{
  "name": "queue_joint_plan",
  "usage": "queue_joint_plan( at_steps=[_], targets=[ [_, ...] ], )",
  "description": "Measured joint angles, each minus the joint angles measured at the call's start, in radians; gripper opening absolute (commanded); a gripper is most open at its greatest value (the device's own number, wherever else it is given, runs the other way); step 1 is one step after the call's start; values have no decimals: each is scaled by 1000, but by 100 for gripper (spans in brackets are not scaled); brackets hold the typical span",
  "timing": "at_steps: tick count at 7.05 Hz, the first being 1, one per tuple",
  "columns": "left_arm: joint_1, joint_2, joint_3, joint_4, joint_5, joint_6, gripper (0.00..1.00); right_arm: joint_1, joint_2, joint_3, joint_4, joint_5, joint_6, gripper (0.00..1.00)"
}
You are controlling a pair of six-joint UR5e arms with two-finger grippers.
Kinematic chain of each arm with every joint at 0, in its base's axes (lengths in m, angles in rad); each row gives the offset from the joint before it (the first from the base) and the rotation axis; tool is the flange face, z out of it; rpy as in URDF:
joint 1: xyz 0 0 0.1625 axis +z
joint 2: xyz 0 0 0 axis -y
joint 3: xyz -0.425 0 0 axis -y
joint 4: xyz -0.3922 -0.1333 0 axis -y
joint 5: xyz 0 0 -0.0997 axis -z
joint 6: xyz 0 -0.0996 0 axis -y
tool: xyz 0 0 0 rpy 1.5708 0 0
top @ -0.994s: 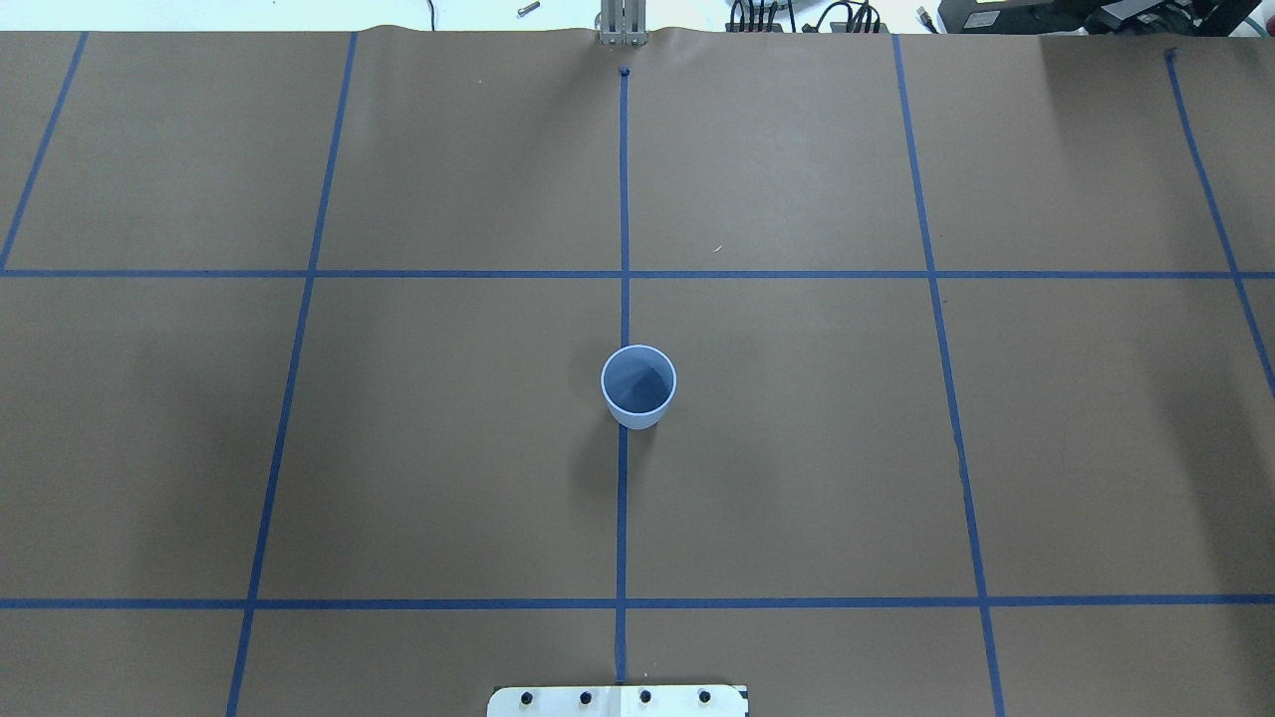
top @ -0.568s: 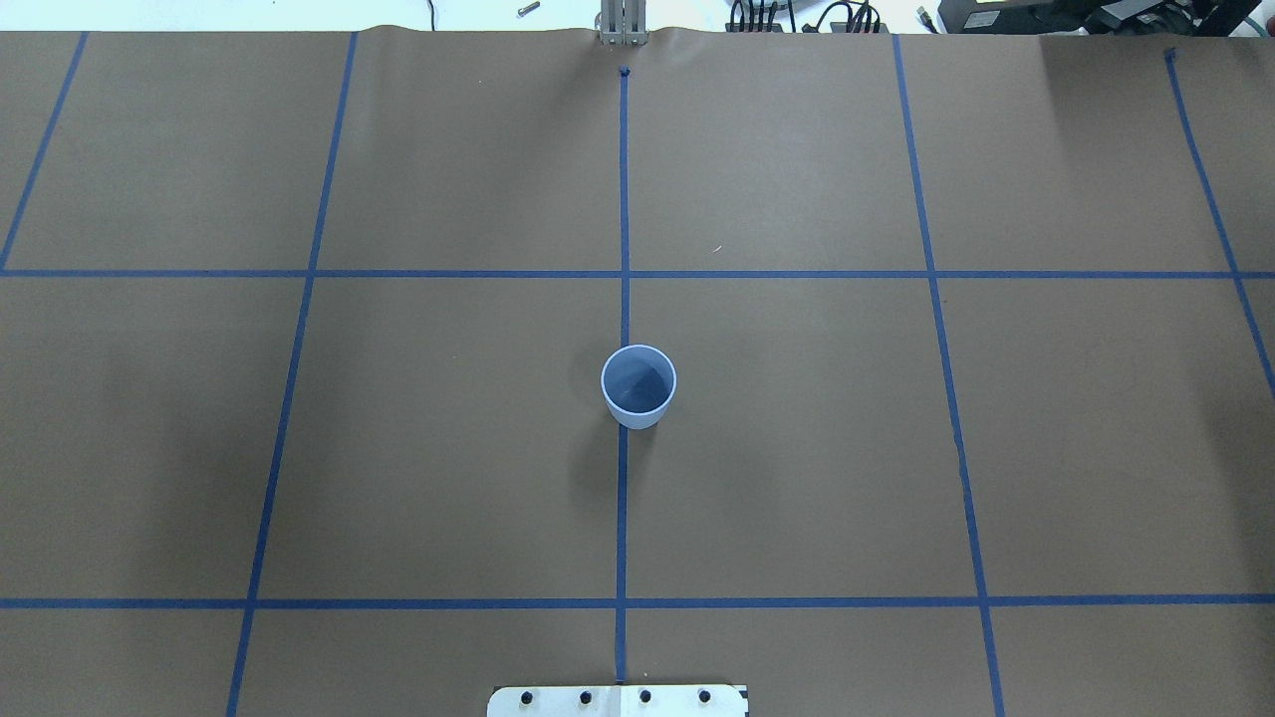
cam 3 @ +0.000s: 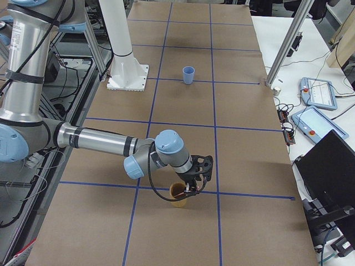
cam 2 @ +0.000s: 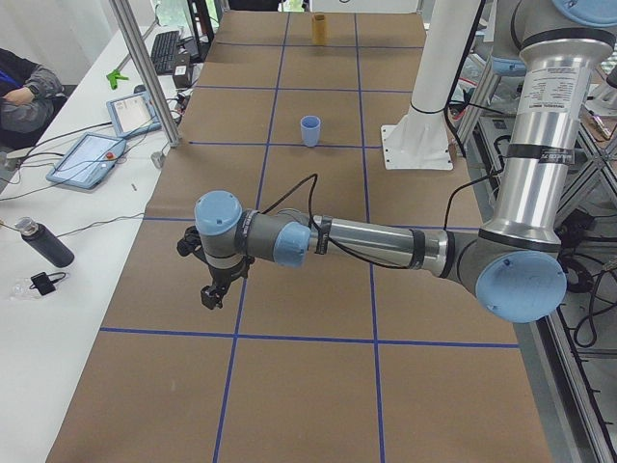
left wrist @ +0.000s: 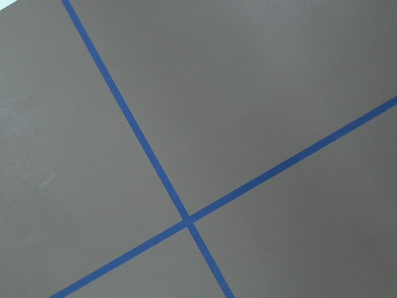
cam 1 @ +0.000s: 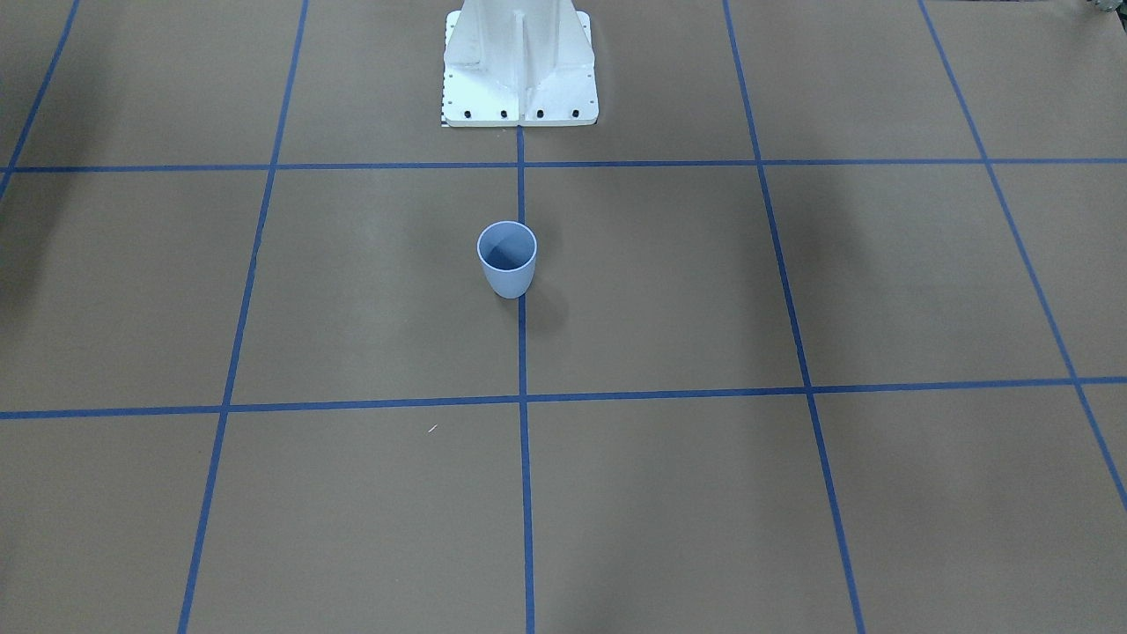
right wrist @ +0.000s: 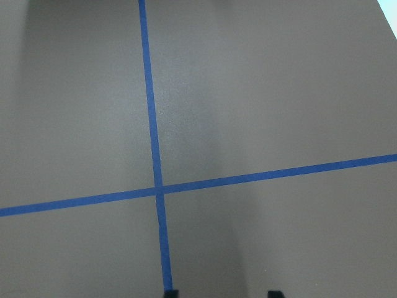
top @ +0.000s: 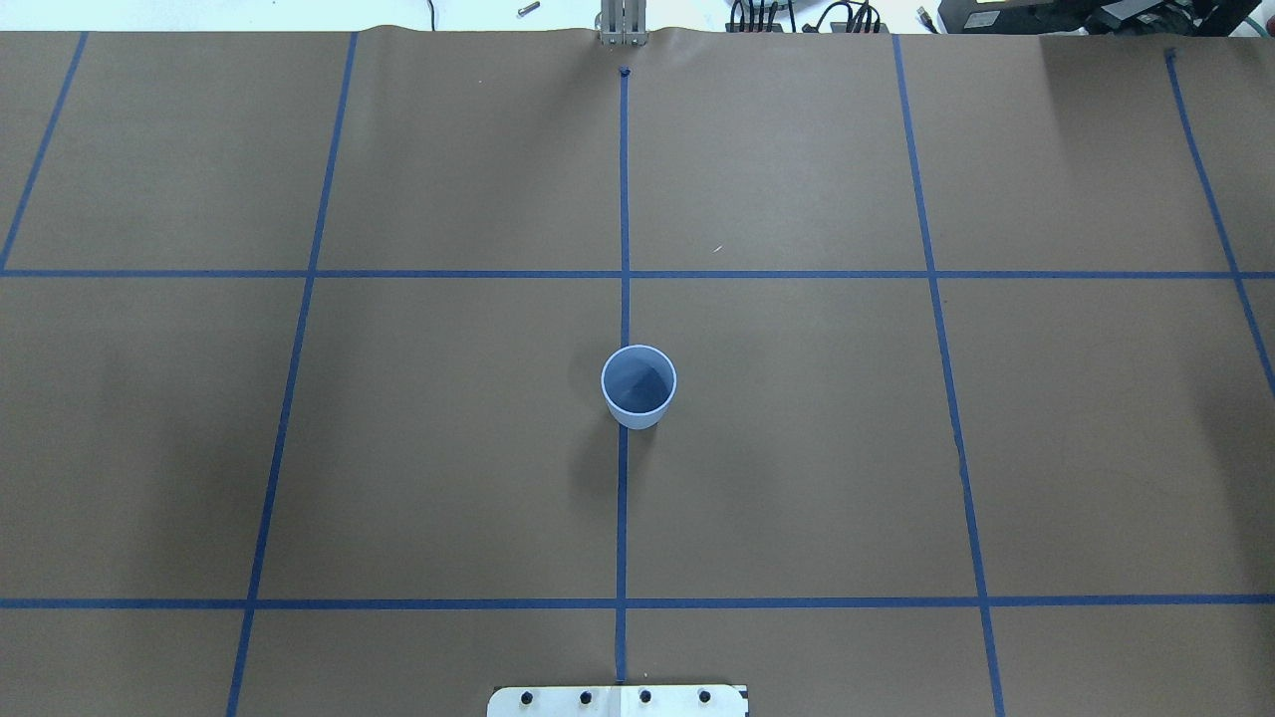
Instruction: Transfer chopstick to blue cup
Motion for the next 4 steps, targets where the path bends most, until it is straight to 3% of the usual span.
queue_joint_plan(
  at_steps=[4],
  targets=[
    [0, 4, -2, 0, 0, 0, 99, 15, -9, 22, 6, 27, -14, 0]
  ],
)
